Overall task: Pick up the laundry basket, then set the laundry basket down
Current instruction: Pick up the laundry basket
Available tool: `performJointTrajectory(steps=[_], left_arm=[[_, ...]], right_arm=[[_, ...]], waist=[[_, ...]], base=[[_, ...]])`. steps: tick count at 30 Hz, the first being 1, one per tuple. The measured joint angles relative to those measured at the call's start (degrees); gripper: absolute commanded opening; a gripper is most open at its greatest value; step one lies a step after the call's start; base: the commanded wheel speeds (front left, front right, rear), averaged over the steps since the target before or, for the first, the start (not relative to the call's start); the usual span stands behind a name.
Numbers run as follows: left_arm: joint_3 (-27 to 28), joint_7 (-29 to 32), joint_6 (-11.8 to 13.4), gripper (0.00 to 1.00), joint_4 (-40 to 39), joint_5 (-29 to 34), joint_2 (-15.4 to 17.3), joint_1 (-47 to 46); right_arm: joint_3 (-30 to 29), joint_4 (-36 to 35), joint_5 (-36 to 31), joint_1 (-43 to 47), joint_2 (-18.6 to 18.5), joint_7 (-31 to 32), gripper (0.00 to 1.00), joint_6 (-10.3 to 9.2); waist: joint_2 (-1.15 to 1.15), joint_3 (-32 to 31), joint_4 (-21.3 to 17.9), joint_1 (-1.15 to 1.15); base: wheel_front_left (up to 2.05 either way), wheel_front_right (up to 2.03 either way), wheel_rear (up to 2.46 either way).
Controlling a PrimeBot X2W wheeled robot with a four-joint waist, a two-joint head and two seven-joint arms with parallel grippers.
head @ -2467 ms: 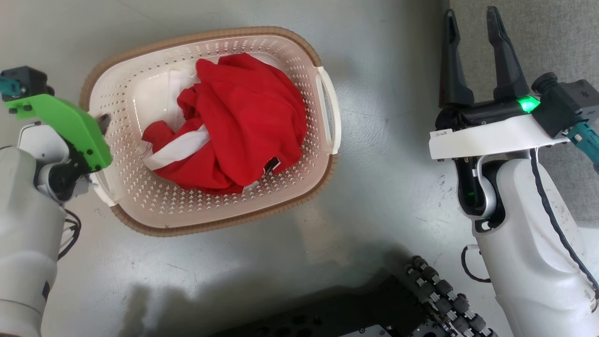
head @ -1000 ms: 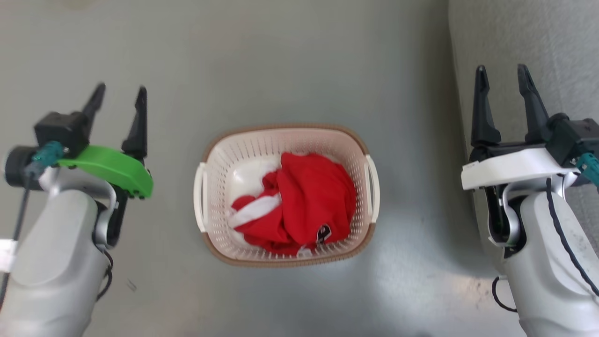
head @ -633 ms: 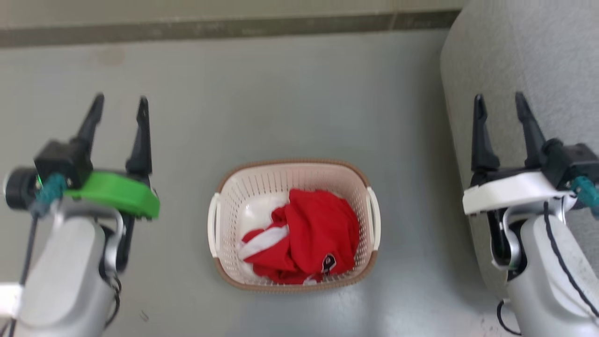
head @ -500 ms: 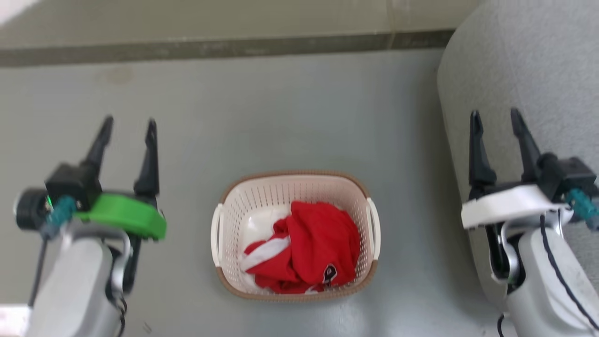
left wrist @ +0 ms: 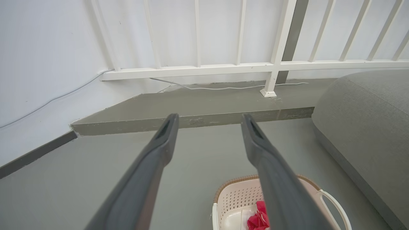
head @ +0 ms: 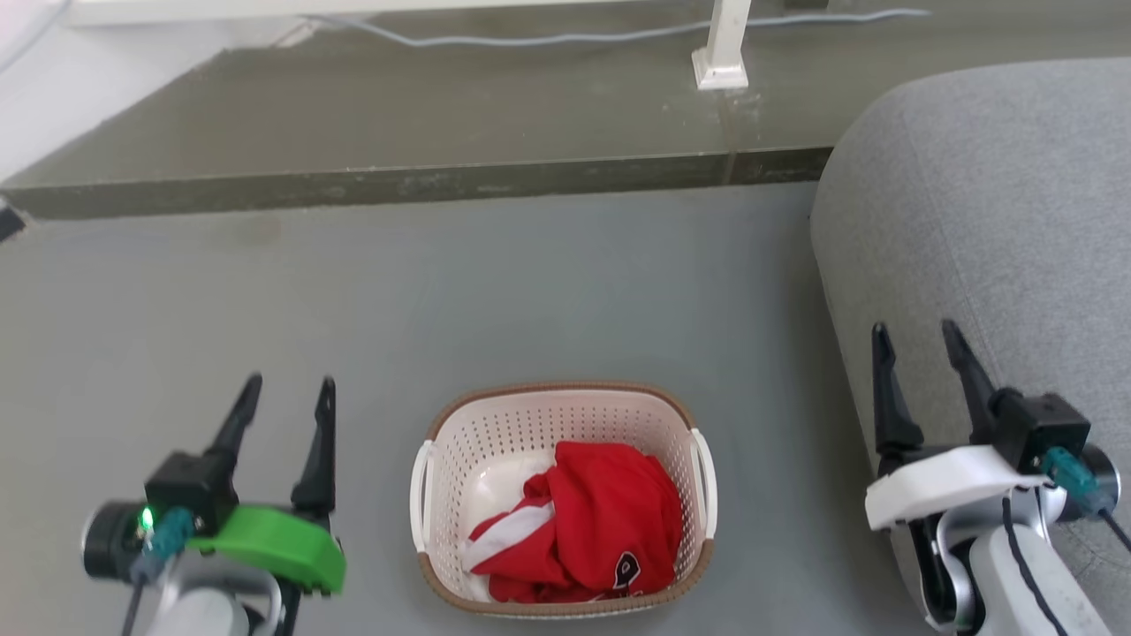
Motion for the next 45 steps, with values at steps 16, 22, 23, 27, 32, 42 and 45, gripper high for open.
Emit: performJointTrajectory(steps=[16, 22, 23, 27, 32, 42, 45], left_arm=[[0.6, 0.1, 0.7, 1.0, -4.0, 0.1, -0.5, 8.0], [1.5, 0.4, 1.0, 1.0, -5.5, 0.5, -0.5, 9.2], [1.6, 0.6, 1.0, 1.0, -5.6, 0.5, -0.5, 9.5], [1.8, 1.1, 1.1, 1.0, -6.3, 0.5, -0.6, 10.4], [1.9, 1.2, 1.1, 1.0, -6.9, 0.5, -0.7, 11.0], [2.7, 1.6, 1.1, 1.0, -7.9, 2.3, -0.9, 11.4], [3.0, 2.1, 1.3, 1.0, -9.1, 2.5, -0.9, 12.0]], right_arm=[[1.2, -0.6, 0.0, 5.1, 0.2, 0.5, 1.0, -0.07], [1.2, -1.4, 0.0, 5.3, 0.2, 0.6, 1.0, -0.4], [1.2, -1.5, 0.0, 5.4, 0.2, 0.6, 1.0, -0.56], [1.2, -2.1, 0.0, 5.5, 0.2, 0.8, 1.0, -0.57], [1.1, -2.5, 0.0, 6.3, 0.2, 0.8, 1.0, -0.58], [1.0, -2.8, 0.0, 6.7, 0.2, 1.6, 1.0, -0.62], [1.0, -3.5, 0.0, 7.2, 0.2, 1.9, 1.0, -0.62]], waist=[[0.0, -3.3, -0.2, 0.0], [0.0, -3.4, -0.4, 0.0], [0.0, -3.4, -0.4, 0.0], [0.0, -3.4, -0.5, 0.0], [0.0, -3.4, -0.5, 0.0], [0.0, -3.5, -0.5, 0.0], [0.0, -3.0, -0.6, 0.0]], base=[[0.0, 0.0, 0.0], [0.0, 0.0, 0.0], [0.0, 0.0, 0.0], [0.0, 0.0, 0.0], [0.0, 0.0, 0.0], [0.0, 0.0, 0.0], [0.0, 0.0, 0.0]])
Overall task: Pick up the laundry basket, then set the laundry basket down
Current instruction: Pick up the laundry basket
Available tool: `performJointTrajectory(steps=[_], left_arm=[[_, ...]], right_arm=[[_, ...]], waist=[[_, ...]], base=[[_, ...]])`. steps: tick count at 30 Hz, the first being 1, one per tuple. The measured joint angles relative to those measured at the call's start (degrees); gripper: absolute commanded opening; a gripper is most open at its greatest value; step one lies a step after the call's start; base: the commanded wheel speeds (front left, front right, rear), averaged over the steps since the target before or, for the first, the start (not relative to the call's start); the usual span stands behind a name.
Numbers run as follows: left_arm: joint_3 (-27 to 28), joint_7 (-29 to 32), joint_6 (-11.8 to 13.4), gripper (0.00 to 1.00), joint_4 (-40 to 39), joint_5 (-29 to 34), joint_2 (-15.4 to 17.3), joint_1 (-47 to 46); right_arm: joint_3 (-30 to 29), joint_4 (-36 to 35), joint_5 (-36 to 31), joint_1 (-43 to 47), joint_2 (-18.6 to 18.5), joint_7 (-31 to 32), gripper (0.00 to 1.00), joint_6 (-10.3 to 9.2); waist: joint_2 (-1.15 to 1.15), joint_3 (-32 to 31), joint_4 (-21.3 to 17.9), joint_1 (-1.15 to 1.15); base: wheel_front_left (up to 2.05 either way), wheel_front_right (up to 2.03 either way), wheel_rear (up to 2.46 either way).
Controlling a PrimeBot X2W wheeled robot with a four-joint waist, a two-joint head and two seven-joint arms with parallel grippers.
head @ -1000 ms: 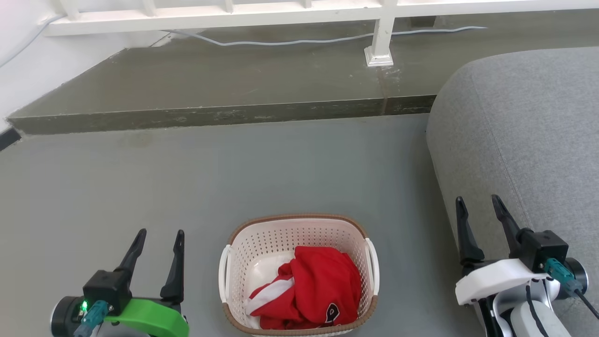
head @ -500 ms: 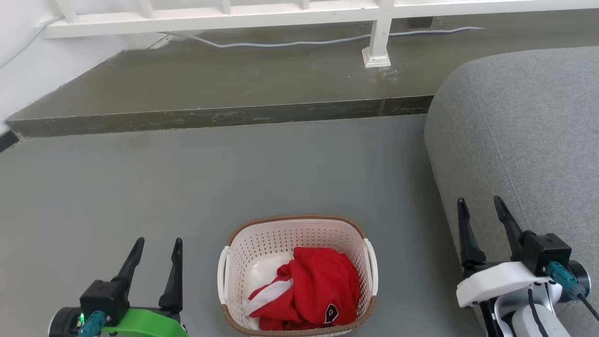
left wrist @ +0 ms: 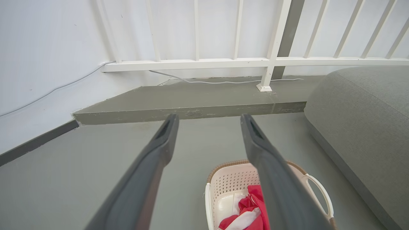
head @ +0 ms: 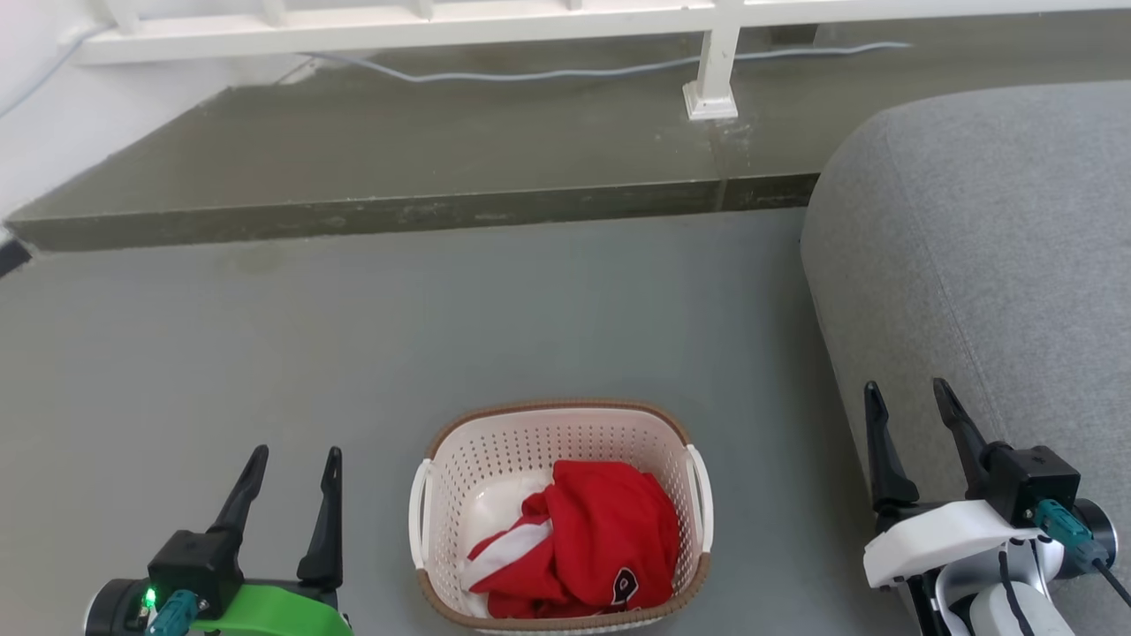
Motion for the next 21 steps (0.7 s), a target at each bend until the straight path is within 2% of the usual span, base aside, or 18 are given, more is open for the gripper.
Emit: performJointTrajectory(steps=[15, 21], left_arm=[[0.5, 1.9, 0.2, 1.0, -4.1, 1.2, 0.1, -0.6], [0.5, 4.4, -0.1, 1.0, -4.6, 1.2, 0.4, -7.4]], right_arm=[[-0.3, -3.4, 0.1, -0.6, 0.0, 0.9, 1.0, -0.02], [-0.4, -3.9, 0.3, -4.6, 0.0, 2.3, 1.0, -0.01]], waist=[[0.0, 6.0, 0.2, 0.0], [0.0, 10.9, 0.7, 0.0]], base=[[0.0, 0.0, 0.0], [0.0, 0.0, 0.0]])
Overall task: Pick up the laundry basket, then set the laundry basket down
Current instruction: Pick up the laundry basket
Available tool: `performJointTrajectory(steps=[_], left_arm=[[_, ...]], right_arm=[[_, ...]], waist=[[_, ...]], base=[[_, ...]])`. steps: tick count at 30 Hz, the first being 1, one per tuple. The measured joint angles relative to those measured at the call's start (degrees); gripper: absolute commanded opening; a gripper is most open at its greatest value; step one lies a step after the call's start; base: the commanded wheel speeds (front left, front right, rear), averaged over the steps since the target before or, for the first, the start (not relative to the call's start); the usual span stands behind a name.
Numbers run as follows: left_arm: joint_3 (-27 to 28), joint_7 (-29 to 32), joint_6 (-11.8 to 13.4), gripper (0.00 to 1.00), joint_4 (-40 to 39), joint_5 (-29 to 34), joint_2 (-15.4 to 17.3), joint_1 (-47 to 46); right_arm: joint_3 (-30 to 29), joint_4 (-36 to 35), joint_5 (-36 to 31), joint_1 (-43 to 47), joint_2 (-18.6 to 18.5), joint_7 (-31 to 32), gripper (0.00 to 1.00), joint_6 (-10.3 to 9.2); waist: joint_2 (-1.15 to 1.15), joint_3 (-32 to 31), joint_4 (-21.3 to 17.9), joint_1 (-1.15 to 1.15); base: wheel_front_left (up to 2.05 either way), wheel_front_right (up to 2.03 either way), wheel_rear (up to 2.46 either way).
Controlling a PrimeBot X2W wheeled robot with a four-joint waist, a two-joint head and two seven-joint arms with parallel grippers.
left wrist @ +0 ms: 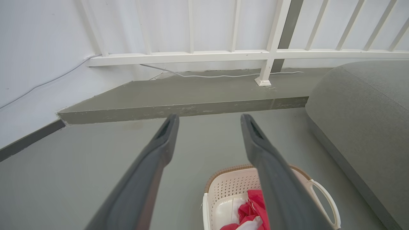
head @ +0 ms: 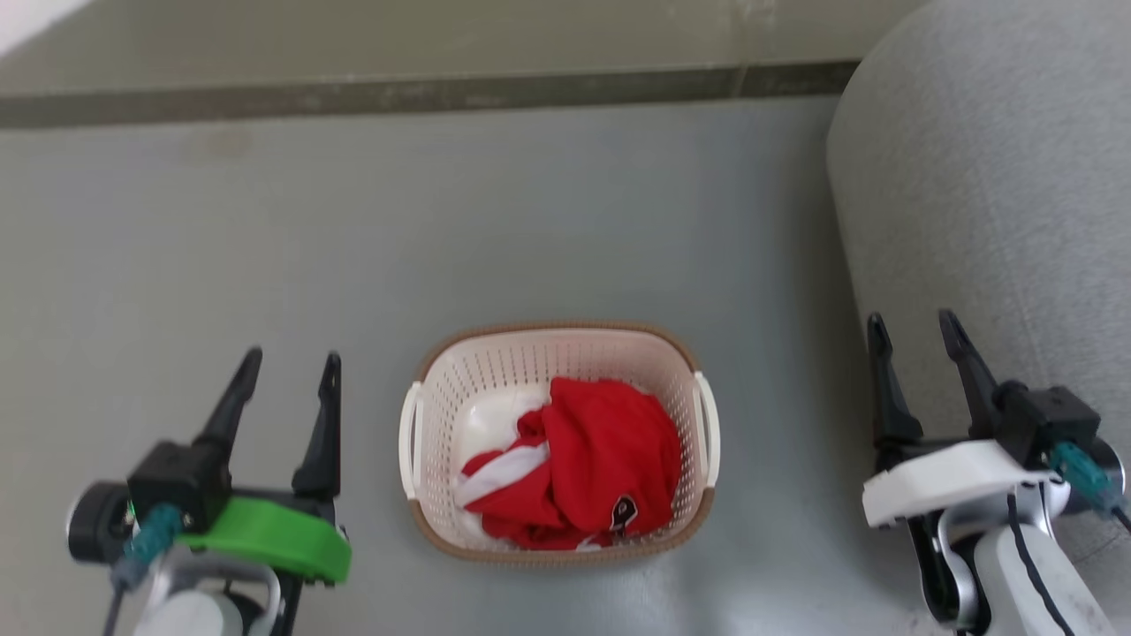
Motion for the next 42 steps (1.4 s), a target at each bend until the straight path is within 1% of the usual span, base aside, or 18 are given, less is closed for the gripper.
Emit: performJointTrajectory(steps=[8, 11, 21, 30, 34, 42], left_arm=[[1.5, 3.0, -1.1, 1.0, 2.4, -1.7, -0.1, -8.1], [1.4, 4.4, -2.4, 1.0, 3.4, -2.2, -0.1, -11.1], [-1.3, 8.6, -6.7, 1.0, 10.0, -4.7, -0.6, -19.4], [-2.5, 12.3, -9.9, 1.0, 16.8, -5.8, -1.5, -24.9], [-2.7, 13.4, -10.7, 1.0, 19.5, -7.3, -1.5, -26.7], [-2.8, 14.3, -11.9, 1.0, 24.5, -8.2, -1.6, -31.1]], right_arm=[[1.8, 0.9, -0.5, -6.2, 0.0, 1.8, 1.0, 0.15], [2.9, 1.9, -0.5, -9.3, 0.1, 2.4, 1.0, 0.66], [4.2, 6.5, -0.5, -16.4, 1.1, 3.4, 1.0, 0.66], [5.9, 11.1, 0.1, -21.6, 1.7, 3.4, 1.0, 0.66], [6.5, 12.9, 0.5, -23.6, 1.8, 3.4, 1.0, 0.65], [8.3, 16.6, 1.2, -27.9, 1.8, 2.5, 1.0, 0.65]], waist=[[0.0, 6.3, 0.6, 0.0], [0.0, 8.7, 0.6, 0.0], [0.0, 16.8, 0.2, 0.01], [0.0, 24.2, -0.5, 0.01], [0.0, 27.5, -0.9, 0.01], [0.0, 34.0, -1.6, 0.01]], base=[[0.0, 0.0, 0.0], [0.0, 0.0, 0.0], [0.0, 0.0, 0.0], [0.0, 0.0, 0.0], [0.0, 0.0, 0.0], [0.0, 0.0, 0.0]])
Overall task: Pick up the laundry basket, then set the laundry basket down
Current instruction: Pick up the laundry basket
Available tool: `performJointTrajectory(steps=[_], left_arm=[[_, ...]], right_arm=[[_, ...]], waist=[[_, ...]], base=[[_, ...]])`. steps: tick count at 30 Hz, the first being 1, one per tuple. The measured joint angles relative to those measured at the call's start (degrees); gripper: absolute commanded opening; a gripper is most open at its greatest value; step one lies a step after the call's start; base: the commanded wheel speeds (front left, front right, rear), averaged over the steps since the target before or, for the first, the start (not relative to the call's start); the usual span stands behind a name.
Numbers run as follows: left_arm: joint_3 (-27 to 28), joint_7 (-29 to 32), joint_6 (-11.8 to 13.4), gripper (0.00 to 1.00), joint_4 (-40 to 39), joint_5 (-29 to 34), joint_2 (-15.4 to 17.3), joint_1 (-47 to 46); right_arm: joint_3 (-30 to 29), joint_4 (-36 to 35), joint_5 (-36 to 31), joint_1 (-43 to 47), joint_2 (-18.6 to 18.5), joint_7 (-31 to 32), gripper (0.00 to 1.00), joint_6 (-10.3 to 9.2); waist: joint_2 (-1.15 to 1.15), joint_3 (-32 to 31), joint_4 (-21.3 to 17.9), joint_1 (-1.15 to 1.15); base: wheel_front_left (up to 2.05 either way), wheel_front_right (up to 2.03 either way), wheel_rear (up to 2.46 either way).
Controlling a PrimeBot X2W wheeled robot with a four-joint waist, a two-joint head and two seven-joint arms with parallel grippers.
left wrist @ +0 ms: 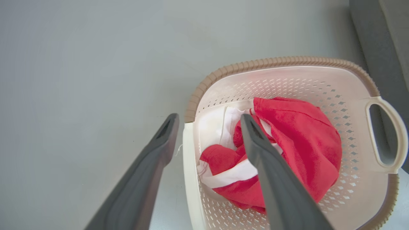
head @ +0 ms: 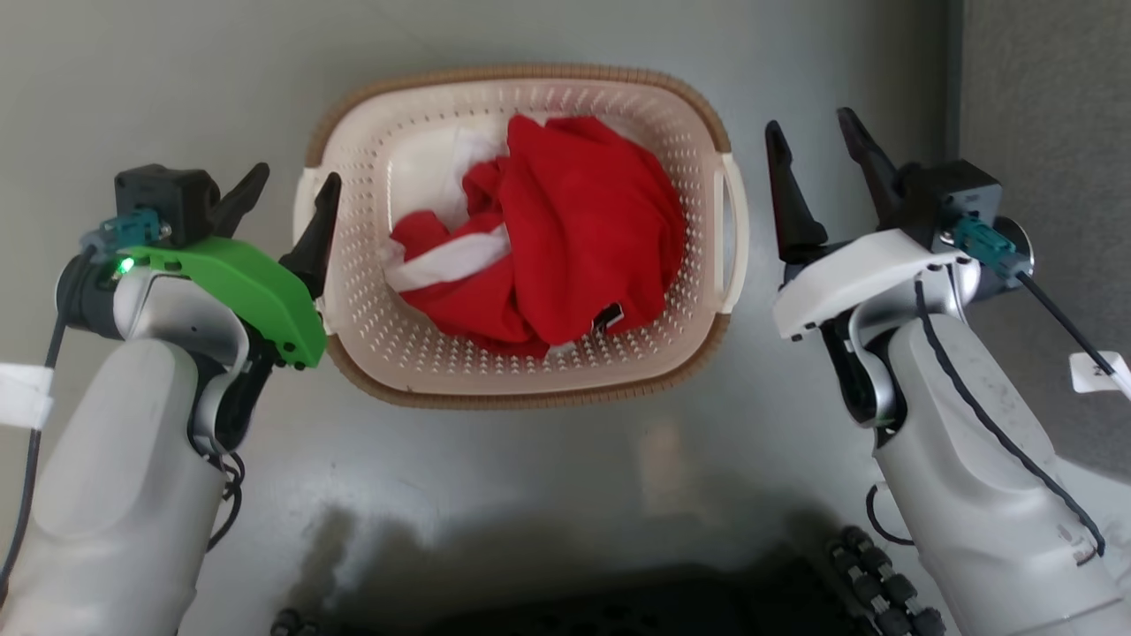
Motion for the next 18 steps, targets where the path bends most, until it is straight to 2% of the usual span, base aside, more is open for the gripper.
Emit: performJointTrajectory(steps=[9, 18], left_arm=[[-1.2, -0.2, -1.0, 1.0, 6.8, -0.1, 0.0, -3.3], [-2.4, 0.3, -1.7, 1.0, 13.5, -1.0, -0.6, -6.0]], right_arm=[[3.8, 6.6, 2.0, -3.0, 0.0, -0.4, 1.0, 1.02], [8.1, 11.9, 6.8, -4.4, 0.0, 1.1, 1.0, 1.6]], waist=[[0.0, 5.2, -0.7, 0.0], [0.0, 6.8, -1.0, 0.0]], base=[[0.0, 0.0, 0.0], [0.0, 0.0, 0.0]])
